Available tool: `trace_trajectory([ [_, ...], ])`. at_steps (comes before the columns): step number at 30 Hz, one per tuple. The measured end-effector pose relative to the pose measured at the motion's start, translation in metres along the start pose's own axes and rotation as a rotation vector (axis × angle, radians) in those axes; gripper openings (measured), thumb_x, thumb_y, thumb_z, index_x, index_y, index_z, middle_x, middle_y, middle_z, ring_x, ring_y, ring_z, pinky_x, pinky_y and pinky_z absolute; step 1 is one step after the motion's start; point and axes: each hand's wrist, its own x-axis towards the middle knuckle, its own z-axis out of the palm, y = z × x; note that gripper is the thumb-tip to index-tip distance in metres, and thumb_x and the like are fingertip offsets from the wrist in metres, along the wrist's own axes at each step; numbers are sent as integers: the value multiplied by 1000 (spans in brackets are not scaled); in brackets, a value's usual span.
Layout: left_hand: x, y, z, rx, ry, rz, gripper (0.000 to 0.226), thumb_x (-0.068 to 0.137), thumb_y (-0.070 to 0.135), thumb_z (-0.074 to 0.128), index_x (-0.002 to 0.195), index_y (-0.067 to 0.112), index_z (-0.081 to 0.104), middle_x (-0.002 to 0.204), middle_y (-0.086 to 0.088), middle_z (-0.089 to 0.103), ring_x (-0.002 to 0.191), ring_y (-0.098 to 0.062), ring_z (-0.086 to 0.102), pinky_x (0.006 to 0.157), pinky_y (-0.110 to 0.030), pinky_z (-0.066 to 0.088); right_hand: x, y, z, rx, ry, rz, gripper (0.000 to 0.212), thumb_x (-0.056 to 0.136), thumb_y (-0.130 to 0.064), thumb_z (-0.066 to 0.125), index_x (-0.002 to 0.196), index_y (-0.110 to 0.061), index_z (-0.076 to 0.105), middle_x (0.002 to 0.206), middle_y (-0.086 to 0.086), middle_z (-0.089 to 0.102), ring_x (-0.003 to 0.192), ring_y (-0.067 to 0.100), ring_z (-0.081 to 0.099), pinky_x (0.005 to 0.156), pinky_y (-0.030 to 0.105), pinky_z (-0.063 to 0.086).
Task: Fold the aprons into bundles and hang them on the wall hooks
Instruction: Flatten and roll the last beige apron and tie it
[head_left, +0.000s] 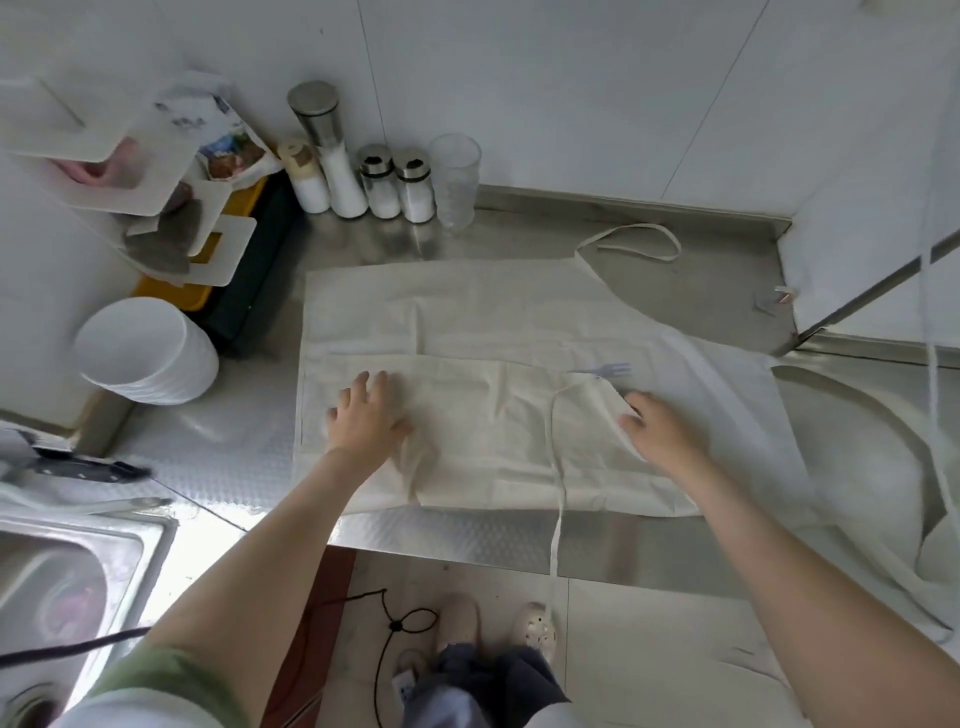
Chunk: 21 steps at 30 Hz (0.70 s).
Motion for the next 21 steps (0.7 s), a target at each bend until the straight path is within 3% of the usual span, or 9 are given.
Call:
trace_trajectory([
  [2,2,-10,6,-16,-92,-45,70,98,53,33,153,18,6,160,-7,4,146,-28,8,113,-51,15,4,-3,1,-55,10,19,20,99,-18,43,114,-14,55,109,10,62,100,32,58,75,36,42],
  [5,1,-26,20,63,-270,-63,75,96,63,16,150,28,-20,158,-2,-27,145,-21,-23,117,-52,-8,9,-4,2,-268,78,90,19,102,-19,36,114,-10,48,107,18,62,97,36,60,65,33,33],
  [9,2,-43,22,95,-289,-34,90,87,76,20,146,28,-30,153,3,-37,142,-20,-31,117,-48,-15,11,-5,0,-365,158,182,23,103,-21,31,114,-6,45,110,20,61,101,38,60,69,35,35],
  [12,3,-48,19,6,-126,-48,100,86,74,35,152,17,-13,160,-1,-18,147,-21,-14,117,-43,-7,17,-22,3,-263,220,248,26,100,-16,38,120,-2,44,118,23,55,108,40,55,78,39,38],
  [14,0,-46,16,-182,141,-157,88,89,60,51,150,8,14,156,-11,15,142,-30,18,115,-42,14,23,-45,11,-260,321,147,35,91,-12,51,123,-2,44,126,21,50,117,37,46,91,42,34],
  [16,-1,-43,7,-319,311,-311,66,89,40,60,136,1,35,137,-20,39,124,-36,38,104,-43,29,32,-77,25,-297,339,-17,48,84,-11,59,130,-4,45,130,18,48,121,35,42,98,42,28],
  [18,1,-42,-2,-375,266,-449,52,89,32,59,124,-3,42,127,-22,46,118,-38,43,100,-44,34,40,-115,40,-204,182,-195,51,84,-4,58,134,-2,45,131,20,48,123,37,42,102,40,29],
  [21,10,-60,-8,-431,124,-590,52,83,40,60,115,0,50,118,-18,56,113,-39,49,97,-43,43,46,-175,70,-43,-96,-414,52,87,5,50,138,0,41,134,22,47,122,36,45,102,32,31],
])
